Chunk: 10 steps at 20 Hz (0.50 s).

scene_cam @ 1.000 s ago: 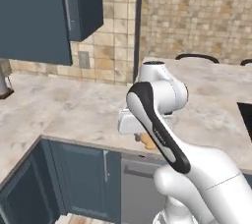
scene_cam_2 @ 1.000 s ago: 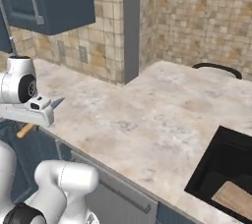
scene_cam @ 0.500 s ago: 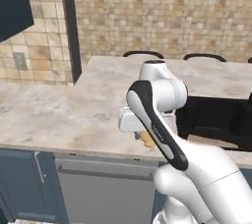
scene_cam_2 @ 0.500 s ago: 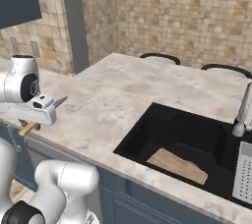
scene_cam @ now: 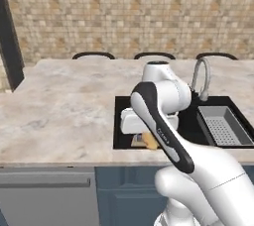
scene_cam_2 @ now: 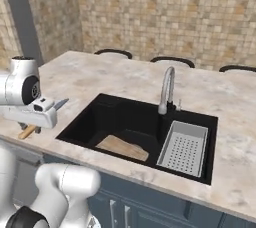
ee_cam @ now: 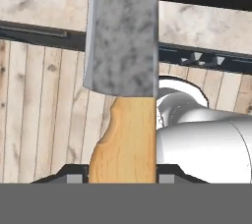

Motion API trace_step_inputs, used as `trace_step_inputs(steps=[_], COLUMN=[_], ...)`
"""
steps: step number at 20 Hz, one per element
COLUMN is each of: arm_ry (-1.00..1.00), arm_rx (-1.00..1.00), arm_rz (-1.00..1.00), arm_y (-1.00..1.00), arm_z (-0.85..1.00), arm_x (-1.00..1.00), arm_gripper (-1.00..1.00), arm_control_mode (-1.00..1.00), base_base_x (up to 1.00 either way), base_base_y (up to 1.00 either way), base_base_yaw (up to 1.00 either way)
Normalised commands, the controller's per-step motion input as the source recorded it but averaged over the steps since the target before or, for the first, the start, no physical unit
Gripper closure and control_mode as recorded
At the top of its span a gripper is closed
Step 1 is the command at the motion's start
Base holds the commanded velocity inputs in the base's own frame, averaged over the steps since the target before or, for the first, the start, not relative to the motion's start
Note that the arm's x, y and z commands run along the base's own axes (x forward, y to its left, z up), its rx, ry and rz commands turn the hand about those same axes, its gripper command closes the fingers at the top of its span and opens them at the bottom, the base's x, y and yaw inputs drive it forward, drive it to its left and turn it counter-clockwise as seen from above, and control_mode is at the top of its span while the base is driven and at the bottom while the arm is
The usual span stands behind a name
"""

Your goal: Move the cutting board and knife to the sink. Then move spray from the cabinet to the counter.

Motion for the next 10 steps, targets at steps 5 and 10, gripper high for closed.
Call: trace_step_inputs(steps=[5,10], arm_ry=[0.0,0.0], arm_rx=[0.0,0.0], arm_rz=[0.0,0.0], arm_y=[0.0,0.0], arm_z=[0.0,0.0], arm_x=[0.0,0.0], arm_gripper=[1.0,1.0], arm_control_mode=[1.0,1.0], base_base_x=[0.61,0.59], base_base_y=[-0.25,0.0], base_base_yaw=[-0.39,-0.32])
